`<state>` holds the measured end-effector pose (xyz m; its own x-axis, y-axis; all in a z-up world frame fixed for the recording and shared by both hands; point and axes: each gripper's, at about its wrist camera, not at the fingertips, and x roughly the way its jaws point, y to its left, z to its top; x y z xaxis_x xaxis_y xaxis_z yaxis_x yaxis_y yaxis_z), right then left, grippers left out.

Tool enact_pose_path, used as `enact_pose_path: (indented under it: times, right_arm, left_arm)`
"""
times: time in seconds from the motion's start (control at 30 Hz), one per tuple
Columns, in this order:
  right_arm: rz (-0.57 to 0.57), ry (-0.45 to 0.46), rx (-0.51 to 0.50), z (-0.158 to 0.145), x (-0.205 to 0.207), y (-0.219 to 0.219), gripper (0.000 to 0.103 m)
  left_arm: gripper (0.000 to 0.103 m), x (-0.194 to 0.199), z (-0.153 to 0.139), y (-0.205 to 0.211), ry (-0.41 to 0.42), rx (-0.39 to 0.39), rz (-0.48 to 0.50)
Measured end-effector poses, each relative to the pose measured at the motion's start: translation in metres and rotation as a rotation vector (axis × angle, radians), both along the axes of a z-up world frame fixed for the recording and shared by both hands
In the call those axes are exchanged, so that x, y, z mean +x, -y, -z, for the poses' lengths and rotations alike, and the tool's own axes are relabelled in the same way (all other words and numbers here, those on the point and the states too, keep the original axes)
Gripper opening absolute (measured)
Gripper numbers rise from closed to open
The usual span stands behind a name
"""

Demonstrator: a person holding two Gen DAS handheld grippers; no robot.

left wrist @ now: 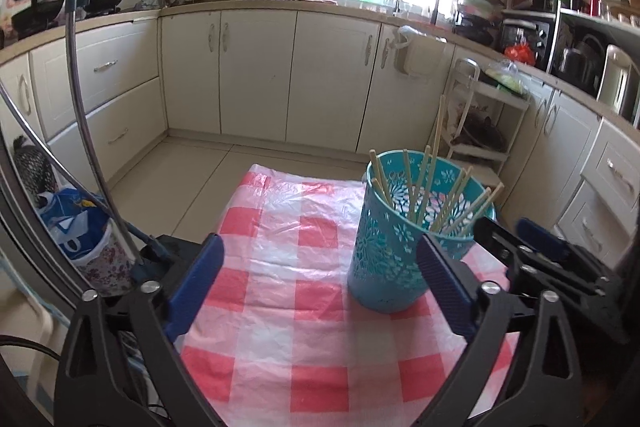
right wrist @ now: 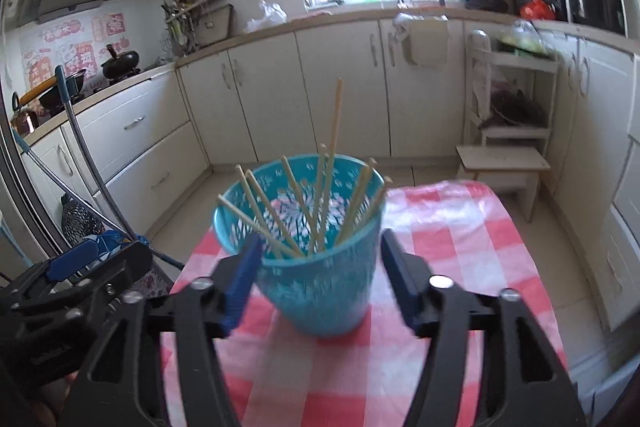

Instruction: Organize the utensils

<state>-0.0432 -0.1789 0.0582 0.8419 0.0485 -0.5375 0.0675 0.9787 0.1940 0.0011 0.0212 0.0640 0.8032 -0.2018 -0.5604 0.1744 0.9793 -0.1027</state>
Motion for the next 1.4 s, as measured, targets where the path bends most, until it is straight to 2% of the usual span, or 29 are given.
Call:
enact_pose_path:
  times: [0.07,0.13,0.23,0.37,0.57,0.8,1.17,1.4]
  right_arm:
    - [0.024,-0.023,0.032,-0.007,-0.016,0.004,0.073]
    - [0.036,-0.038,0.030,-0.017,-0.033,0.006,0.076]
    - [0.049,-0.059,0.037,-0.031,-0.060,0.008,0.081]
    - [0.055,-0.083,0.033,-0.050,-0.097,0.006,0.087]
    - [0.066,-0.072,0.029,-0.079,-0.166,0.003,0.095]
    - [0.060,-0.085,-0.006,-0.108,-0.242,-0.010,0.096]
    - [0.053,-0.105,-0.001,-0.117,-0.352,-0.038,0.096]
    - [0.068,-0.067,0.000,-0.125,-0.389,-0.043,0.096]
  left_arm:
    - [0.095,-0.010,-0.005,0.001,-0.013,0.024,-0.006]
    - [0.095,-0.023,-0.011,0.003,-0.066,0.050,-0.032]
    - [0.095,-0.045,-0.021,0.002,-0.130,0.048,-0.034]
    - [0.095,-0.090,-0.042,-0.004,-0.108,0.038,-0.026]
    - [0.095,-0.160,-0.075,-0.009,-0.086,0.114,-0.057]
    - [0.095,-0.242,-0.101,-0.016,-0.083,0.165,-0.048]
    - [0.095,-0.335,-0.120,-0.023,-0.076,0.151,-0.035]
    - [0.095,-0.371,-0.134,-0.029,-0.043,0.137,-0.035]
